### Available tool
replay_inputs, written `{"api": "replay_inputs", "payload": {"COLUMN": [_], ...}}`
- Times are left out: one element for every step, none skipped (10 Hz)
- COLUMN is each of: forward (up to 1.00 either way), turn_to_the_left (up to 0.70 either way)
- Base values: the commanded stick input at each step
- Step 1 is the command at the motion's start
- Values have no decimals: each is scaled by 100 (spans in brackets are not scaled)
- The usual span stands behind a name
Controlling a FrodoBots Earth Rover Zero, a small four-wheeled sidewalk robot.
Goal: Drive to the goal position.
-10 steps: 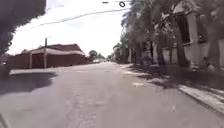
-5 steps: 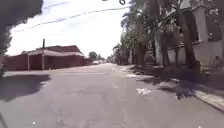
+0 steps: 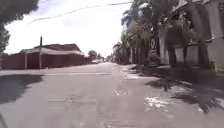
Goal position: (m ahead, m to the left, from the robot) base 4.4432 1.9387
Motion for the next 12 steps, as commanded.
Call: {"api": "replay_inputs", "payload": {"forward": [100, 100, 100, 100, 100, 100, 100, 100, 100, 100, 100, 100], "turn_to_the_left": [0, 0, 0, 0, 0, 0, 0, 0, 0, 0, 0, 0]}}
